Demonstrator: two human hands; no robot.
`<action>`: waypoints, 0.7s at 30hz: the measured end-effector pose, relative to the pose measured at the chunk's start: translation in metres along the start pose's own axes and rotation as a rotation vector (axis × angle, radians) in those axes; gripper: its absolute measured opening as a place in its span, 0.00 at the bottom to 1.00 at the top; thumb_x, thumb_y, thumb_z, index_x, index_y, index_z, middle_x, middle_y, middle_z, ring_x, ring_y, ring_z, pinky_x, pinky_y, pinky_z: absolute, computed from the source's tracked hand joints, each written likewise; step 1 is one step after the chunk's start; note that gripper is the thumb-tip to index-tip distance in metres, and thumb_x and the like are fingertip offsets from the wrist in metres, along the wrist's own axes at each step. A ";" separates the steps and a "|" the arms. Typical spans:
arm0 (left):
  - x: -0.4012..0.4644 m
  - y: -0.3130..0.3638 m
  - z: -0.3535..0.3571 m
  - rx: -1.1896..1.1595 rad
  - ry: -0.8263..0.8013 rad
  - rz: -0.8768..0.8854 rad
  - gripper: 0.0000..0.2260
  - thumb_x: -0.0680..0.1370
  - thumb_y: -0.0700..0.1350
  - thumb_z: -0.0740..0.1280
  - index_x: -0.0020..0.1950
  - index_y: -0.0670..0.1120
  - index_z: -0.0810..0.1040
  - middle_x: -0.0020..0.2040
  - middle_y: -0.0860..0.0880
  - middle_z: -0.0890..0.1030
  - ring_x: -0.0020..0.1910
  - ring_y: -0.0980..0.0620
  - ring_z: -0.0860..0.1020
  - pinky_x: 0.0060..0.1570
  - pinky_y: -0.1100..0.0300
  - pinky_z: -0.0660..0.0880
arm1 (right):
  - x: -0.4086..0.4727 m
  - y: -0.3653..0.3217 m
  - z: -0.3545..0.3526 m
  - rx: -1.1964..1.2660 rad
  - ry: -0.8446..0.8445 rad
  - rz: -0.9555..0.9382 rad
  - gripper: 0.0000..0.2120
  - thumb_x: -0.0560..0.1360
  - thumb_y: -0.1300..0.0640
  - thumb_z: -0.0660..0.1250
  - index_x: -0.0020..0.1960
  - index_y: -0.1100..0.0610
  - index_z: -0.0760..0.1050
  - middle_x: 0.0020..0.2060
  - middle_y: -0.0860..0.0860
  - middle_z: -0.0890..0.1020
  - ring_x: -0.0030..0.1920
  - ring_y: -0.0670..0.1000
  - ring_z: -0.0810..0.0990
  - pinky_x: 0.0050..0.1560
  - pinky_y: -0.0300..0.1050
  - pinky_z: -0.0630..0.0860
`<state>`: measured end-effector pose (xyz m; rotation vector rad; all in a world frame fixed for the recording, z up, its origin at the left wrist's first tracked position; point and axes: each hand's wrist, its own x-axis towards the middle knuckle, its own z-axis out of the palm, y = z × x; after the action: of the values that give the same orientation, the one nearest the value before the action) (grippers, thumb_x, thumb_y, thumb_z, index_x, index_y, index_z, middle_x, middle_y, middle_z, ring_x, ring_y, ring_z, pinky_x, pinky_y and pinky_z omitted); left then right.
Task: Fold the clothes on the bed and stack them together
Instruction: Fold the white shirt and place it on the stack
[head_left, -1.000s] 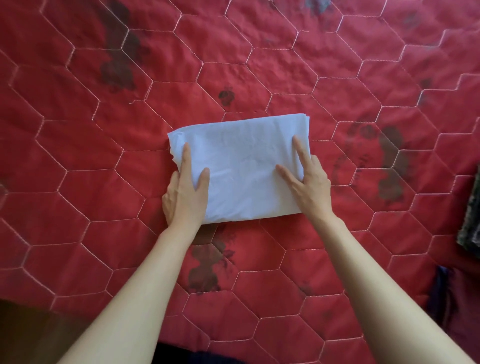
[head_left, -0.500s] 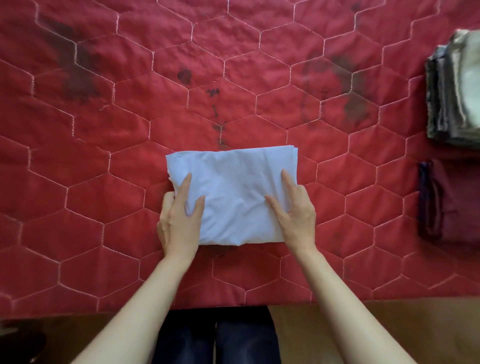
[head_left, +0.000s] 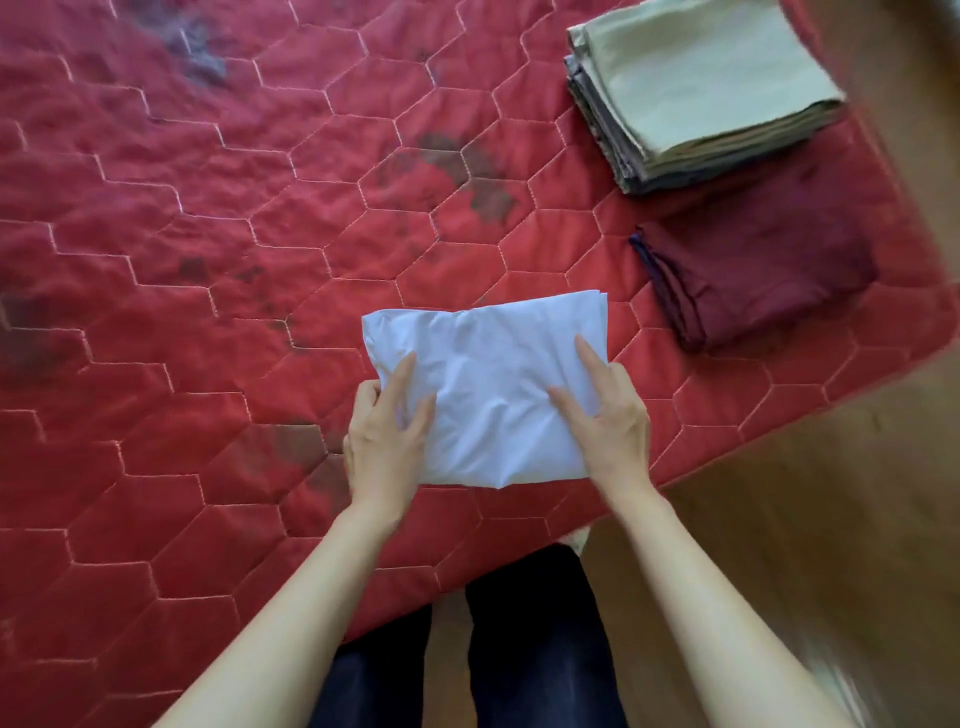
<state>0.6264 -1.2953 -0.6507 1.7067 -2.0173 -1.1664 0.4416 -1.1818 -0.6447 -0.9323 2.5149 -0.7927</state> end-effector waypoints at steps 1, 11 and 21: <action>-0.002 0.012 0.013 0.000 -0.017 0.013 0.22 0.77 0.52 0.68 0.71 0.59 0.70 0.44 0.49 0.68 0.36 0.57 0.69 0.43 0.59 0.65 | 0.003 0.011 -0.012 -0.007 0.020 0.009 0.29 0.74 0.48 0.71 0.73 0.49 0.68 0.43 0.52 0.71 0.42 0.55 0.76 0.46 0.51 0.74; -0.054 0.150 0.173 -0.043 -0.092 0.105 0.23 0.77 0.48 0.69 0.71 0.56 0.71 0.45 0.46 0.71 0.40 0.52 0.71 0.45 0.65 0.64 | 0.047 0.169 -0.160 -0.061 0.109 0.017 0.28 0.73 0.48 0.72 0.71 0.51 0.70 0.42 0.49 0.69 0.40 0.53 0.75 0.41 0.46 0.72; -0.074 0.276 0.287 -0.081 -0.067 0.141 0.22 0.76 0.46 0.69 0.70 0.56 0.72 0.46 0.47 0.72 0.42 0.54 0.71 0.43 0.68 0.61 | 0.117 0.267 -0.286 -0.045 0.118 0.001 0.29 0.74 0.48 0.71 0.72 0.52 0.69 0.42 0.51 0.70 0.40 0.51 0.73 0.44 0.49 0.75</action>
<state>0.2656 -1.1132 -0.6211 1.4806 -2.0619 -1.2546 0.0879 -0.9837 -0.5960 -0.9242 2.6441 -0.8161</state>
